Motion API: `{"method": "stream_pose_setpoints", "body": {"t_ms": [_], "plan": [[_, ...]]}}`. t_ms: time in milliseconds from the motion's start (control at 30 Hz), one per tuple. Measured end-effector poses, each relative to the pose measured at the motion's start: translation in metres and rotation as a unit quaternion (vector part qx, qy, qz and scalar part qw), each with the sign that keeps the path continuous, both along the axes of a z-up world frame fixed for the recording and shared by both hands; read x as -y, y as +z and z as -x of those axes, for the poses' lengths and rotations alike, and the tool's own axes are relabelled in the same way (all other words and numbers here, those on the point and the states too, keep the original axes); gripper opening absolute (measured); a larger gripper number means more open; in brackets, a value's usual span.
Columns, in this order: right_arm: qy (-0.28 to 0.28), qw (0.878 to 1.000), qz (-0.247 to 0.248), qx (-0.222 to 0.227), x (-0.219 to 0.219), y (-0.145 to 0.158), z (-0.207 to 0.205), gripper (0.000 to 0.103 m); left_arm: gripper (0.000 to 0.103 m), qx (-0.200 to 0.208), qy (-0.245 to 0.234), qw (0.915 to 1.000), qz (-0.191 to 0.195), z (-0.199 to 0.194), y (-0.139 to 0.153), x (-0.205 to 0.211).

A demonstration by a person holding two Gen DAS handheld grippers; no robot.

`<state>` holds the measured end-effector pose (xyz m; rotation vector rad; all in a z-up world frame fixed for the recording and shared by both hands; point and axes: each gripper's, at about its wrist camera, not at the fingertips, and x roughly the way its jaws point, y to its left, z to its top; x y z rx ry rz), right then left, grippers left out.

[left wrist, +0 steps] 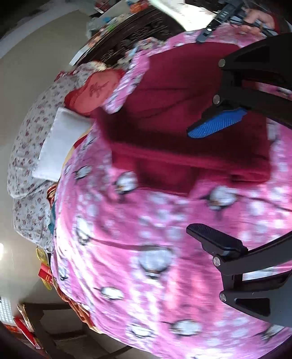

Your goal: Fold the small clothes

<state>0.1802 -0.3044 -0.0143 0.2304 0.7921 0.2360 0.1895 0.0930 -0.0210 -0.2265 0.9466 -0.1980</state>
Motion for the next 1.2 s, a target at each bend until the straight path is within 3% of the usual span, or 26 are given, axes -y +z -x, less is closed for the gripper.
{"method": "stream_pose_setpoints", "body": {"t_ms": [100, 233, 300, 367, 533, 633, 800, 867, 967, 1000, 1100, 1200], "plan": [[0.006, 0.999, 0.036, 0.003, -0.005, -0.005, 0.025, 0.065, 0.079, -0.004, -0.017, 0.9997, -0.018, 0.025, -0.013, 0.008], [0.007, 0.997, 0.069, -0.034, -0.008, -0.033, 0.022, 0.066, 0.079, -0.032, -0.018, 0.9944, -0.099, 0.03, -0.05, 0.019], [0.0, 0.994, 0.096, -0.053, -0.009, -0.046, 0.013, 0.068, 0.082, -0.039, -0.016, 0.995, -0.09, 0.027, -0.057, 0.013], [-0.007, 0.995, 0.076, -0.062, -0.006, -0.043, 0.011, 0.068, 0.082, -0.039, -0.014, 0.9953, -0.088, 0.026, -0.054, 0.008], [-0.014, 0.996, 0.082, 0.003, -0.032, 0.005, 0.015, 0.075, 0.082, -0.034, 0.002, 0.9963, -0.079, 0.029, -0.043, -0.009], [-0.024, 0.988, 0.143, 0.045, -0.065, 0.029, 0.008, 0.076, 0.082, -0.034, 0.006, 0.9965, -0.076, 0.032, -0.047, -0.015], [-0.049, 0.981, 0.159, 0.102, -0.088, 0.067, -0.004, 0.076, 0.085, -0.04, 0.001, 0.9977, -0.055, 0.035, -0.053, -0.023], [-0.031, 0.986, 0.123, 0.104, -0.096, 0.074, -0.012, 0.076, 0.086, -0.039, 0.0, 0.9981, -0.047, 0.035, -0.054, -0.023], [0.073, 0.992, 0.053, 0.084, -0.13, 0.07, -0.035, 0.076, 0.087, -0.037, 0.005, 0.9985, -0.04, 0.033, -0.057, -0.024], [0.095, 0.992, 0.047, 0.075, -0.142, 0.065, -0.04, 0.076, 0.088, -0.033, 0.006, 0.9986, -0.041, 0.032, -0.058, -0.023], [0.139, 0.987, 0.068, 0.051, -0.199, 0.041, -0.081, 0.061, 0.089, -0.028, 0.006, 0.9986, -0.045, 0.034, -0.058, -0.021], [0.144, 0.986, 0.072, 0.042, -0.234, 0.022, -0.121, 0.053, 0.091, -0.027, 0.004, 0.999, -0.036, 0.034, -0.06, -0.022]]}}
